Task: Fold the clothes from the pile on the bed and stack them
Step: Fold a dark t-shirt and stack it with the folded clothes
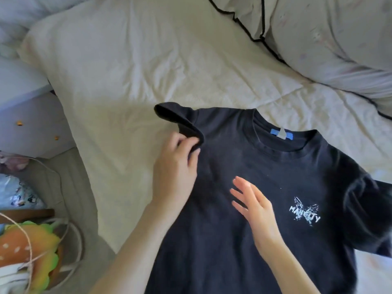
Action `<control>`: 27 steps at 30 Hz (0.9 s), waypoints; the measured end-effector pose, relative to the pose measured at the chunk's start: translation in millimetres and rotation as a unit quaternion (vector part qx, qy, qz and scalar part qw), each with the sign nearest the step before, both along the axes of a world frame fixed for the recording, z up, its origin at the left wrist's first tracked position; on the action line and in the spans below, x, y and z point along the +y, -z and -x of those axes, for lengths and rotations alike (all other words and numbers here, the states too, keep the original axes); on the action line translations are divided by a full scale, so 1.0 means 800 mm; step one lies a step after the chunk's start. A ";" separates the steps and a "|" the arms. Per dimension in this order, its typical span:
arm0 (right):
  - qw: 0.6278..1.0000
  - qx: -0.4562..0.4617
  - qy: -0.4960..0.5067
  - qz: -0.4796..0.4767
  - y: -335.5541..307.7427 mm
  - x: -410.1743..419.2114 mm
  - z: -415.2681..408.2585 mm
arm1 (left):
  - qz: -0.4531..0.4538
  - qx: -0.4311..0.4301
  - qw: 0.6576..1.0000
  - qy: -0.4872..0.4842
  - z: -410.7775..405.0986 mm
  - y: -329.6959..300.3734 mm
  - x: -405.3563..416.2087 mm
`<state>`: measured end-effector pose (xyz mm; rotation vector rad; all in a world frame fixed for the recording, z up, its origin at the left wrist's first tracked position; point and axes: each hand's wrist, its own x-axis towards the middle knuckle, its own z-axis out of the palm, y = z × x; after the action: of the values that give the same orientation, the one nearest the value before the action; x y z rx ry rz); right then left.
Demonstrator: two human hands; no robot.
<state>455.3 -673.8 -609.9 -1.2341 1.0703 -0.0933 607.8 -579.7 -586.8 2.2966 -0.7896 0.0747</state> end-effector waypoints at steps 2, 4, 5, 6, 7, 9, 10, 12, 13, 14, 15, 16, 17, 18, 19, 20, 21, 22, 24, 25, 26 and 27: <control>0.994 0.005 0.102 -0.029 -0.008 -0.023 0.016 | -0.107 -0.020 0.985 0.135 0.039 0.014 -0.011; 0.991 0.029 0.133 0.003 -0.008 -0.043 0.017 | -0.190 0.028 0.962 0.195 0.062 0.035 -0.005; 0.990 0.048 0.132 0.033 -0.005 -0.051 0.013 | -0.202 0.053 0.957 0.203 0.064 0.042 0.002; 0.988 0.067 0.120 0.074 -0.002 -0.059 0.005 | -0.189 0.059 0.960 0.196 0.062 0.045 0.010; 0.984 0.084 0.100 0.125 0.001 -0.065 -0.005 | -0.167 0.041 0.970 0.173 0.057 0.048 0.017; 0.968 0.101 0.029 0.228 0.009 -0.077 -0.033 | -0.128 0.005 0.988 0.082 0.041 0.056 0.028; 0.957 0.104 -0.018 0.271 0.013 -0.082 -0.050 | -0.127 0.014 0.991 0.039 0.032 0.058 0.031; 0.928 0.107 -0.110 0.338 0.023 -0.089 -0.088 | -0.113 0.093 0.988 -0.044 0.017 0.064 0.034; 0.910 0.111 -0.155 0.369 0.027 -0.092 -0.109 | -0.095 0.156 0.980 -0.082 0.011 0.067 0.034; 0.890 0.117 -0.196 0.395 0.030 -0.094 -0.130 | -0.074 0.212 0.968 -0.110 0.006 0.071 0.034; 0.876 0.125 -0.230 0.406 0.033 -0.097 -0.151 | -0.059 0.255 0.957 -0.128 0.002 0.076 0.035; 0.872 0.133 -0.250 0.398 0.036 -0.099 -0.172 | -0.056 0.281 0.948 -0.136 -0.001 0.080 0.036; 0.878 0.143 -0.257 0.378 0.039 -0.100 -0.191 | -0.062 0.300 0.942 -0.136 -0.003 0.083 0.039; 0.886 0.156 -0.255 0.353 0.041 -0.101 -0.208 | -0.075 0.308 0.940 -0.129 -0.004 0.085 0.041; 0.893 0.165 -0.253 0.335 0.044 -0.100 -0.222 | -0.087 0.309 0.940 -0.120 -0.004 0.086 0.044; 0.898 0.163 -0.250 0.323 0.048 -0.100 -0.231 | -0.093 0.304 0.942 -0.109 -0.003 0.087 0.048; 0.907 0.150 -0.239 0.312 0.053 -0.100 -0.238 | -0.087 0.302 0.944 -0.102 -0.001 0.088 0.052; 0.918 0.133 -0.222 0.302 0.057 -0.100 -0.242 | -0.076 0.302 0.945 -0.096 0.000 0.088 0.056; 0.927 0.114 -0.208 0.290 0.062 -0.102 -0.245 | -0.060 0.309 0.945 -0.090 0.001 0.088 0.062; 0.927 0.114 -0.214 0.287 0.064 -0.103 -0.244 | -0.061 0.317 0.942 -0.089 0.000 0.089 0.064; 0.926 0.112 -0.221 0.287 0.066 -0.103 -0.243 | -0.065 0.325 0.939 -0.091 0.000 0.089 0.067; 0.923 0.108 -0.224 0.294 0.067 -0.102 -0.240 | -0.069 0.330 0.937 -0.095 -0.001 0.088 0.069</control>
<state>647.1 -755.5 -663.5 -2.0501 0.9463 0.0848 608.7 -524.2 -657.6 2.2970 -0.2275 -0.6526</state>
